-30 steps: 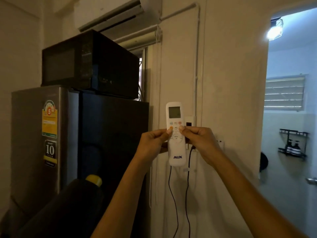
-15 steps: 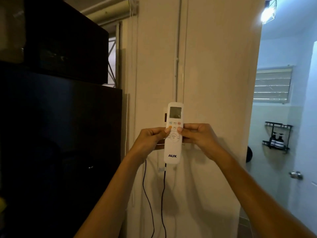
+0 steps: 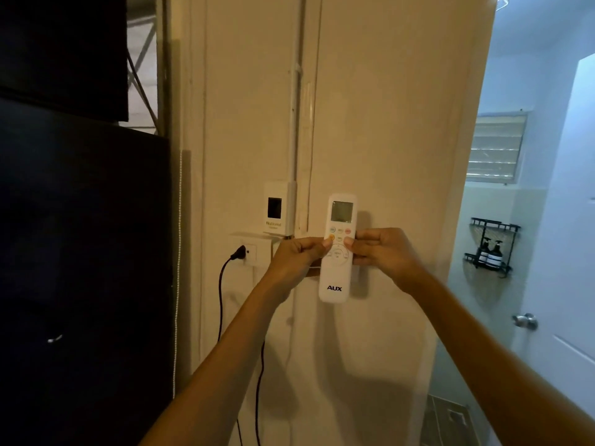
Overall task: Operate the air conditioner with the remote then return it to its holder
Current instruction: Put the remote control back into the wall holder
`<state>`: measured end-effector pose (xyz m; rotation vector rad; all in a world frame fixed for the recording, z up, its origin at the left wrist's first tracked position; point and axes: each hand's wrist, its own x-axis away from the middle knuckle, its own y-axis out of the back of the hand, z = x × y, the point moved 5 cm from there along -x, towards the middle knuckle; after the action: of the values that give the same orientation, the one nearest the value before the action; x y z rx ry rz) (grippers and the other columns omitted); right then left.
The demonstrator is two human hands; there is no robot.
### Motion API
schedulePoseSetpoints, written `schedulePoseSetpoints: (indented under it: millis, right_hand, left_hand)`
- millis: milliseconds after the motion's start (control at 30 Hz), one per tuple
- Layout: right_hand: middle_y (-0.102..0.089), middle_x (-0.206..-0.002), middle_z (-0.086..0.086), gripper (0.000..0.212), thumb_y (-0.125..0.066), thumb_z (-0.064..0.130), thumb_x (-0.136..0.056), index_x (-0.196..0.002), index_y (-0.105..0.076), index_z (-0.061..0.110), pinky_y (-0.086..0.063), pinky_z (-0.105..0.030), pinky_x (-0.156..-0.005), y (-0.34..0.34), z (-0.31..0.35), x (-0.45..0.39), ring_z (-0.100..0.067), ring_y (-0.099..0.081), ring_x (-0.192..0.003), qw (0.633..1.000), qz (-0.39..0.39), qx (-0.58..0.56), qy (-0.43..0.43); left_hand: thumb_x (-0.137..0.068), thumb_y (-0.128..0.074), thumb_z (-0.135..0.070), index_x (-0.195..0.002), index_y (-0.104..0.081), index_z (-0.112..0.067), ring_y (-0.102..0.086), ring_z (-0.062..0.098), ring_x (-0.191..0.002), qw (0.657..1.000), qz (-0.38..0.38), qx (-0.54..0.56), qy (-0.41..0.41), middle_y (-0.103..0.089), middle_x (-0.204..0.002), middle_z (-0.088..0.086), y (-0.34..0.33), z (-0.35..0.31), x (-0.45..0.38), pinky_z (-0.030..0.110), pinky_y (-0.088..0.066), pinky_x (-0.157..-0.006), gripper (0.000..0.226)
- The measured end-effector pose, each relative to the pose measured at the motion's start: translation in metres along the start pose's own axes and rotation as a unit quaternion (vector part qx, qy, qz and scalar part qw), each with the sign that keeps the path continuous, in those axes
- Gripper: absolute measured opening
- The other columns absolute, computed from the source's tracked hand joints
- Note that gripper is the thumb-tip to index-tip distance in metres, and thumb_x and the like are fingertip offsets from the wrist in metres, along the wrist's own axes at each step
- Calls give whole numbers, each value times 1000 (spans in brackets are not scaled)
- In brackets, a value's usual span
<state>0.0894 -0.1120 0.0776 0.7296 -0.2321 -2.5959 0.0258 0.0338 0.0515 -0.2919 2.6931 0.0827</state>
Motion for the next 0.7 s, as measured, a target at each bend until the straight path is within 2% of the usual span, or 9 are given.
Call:
schedulePoseSetpoints:
  millis: [100,267,333,400,467,533,600,700]
  right_hand:
    - [-71,-99,-5,30,-68,12,-79,-108,-66,4,-59,-21,-62,11,-12,-12,-9,-71,-76,1000,-11,21,-4]
    - [-74,-100,-5,16,-71,20,-77,-93,-71,19,-59,-41,-81,29,-33,-30,-20,-72,-89,998,-40,52,-22]
    - [-74,-100,-5,15,-71,18,-77,-92,-71,17,-58,-40,-82,36,-38,-34,-20,-72,-90,997,-49,51,-25]
    - [-74,-102,-8,23,-70,16,-78,-100,-69,9,-59,-36,-79,44,-42,-38,-19,-72,-90,997,-59,50,-29]
    - [-73,-101,-10,29,-69,14,-79,-106,-67,2,-60,-31,-75,50,-45,-42,-19,-72,-89,997,-64,42,-28]
    - [-73,-95,-5,26,-68,13,-79,-104,-67,4,-60,-25,-71,54,-46,-45,-14,-73,-84,996,-68,43,-29]
    - [-72,-88,3,17,-67,13,-80,-97,-69,11,-59,-21,-67,58,-46,-46,-6,-72,-76,996,-68,52,-28]
    - [-71,-88,5,13,-66,15,-81,-94,-69,15,-58,-20,-67,64,-45,-47,-5,-70,-79,994,-78,72,-25]
  left_hand:
    - [-88,-58,-25,-97,-68,-20,-70,2,-73,1000,6,11,6,-72,-85,-8,-9,14,-17,15,-54,-58,14]
    - [-88,-56,-30,-94,-67,-27,-69,4,-79,999,-17,42,5,-71,-86,-11,-16,37,-41,13,-53,-57,12]
    - [-90,-54,-29,-95,-67,-27,-68,3,-79,998,-34,60,3,-71,-88,-10,-20,50,-46,14,-55,-60,14]
    - [-91,-53,-25,-96,-66,-28,-68,4,-83,996,-62,64,-11,-70,-92,-9,-25,65,-49,21,-58,-70,14]
    - [-90,-55,-22,-97,-67,-29,-67,10,-93,991,-114,51,-44,-70,-98,-7,-29,78,-52,32,-57,-83,15]
    - [-88,-58,-16,-100,-68,-24,-64,12,-100,981,-174,44,-72,-69,-103,-6,-35,87,-51,35,-55,-89,17]
    - [-87,-59,-11,-104,-66,-18,-61,12,-106,969,-218,58,-96,-66,-106,-8,-44,91,-45,30,-53,-91,20]
    - [-86,-59,-6,-117,-59,-12,-49,8,-120,957,-250,18,-149,-53,-124,-8,-56,93,-38,5,-42,-92,31]
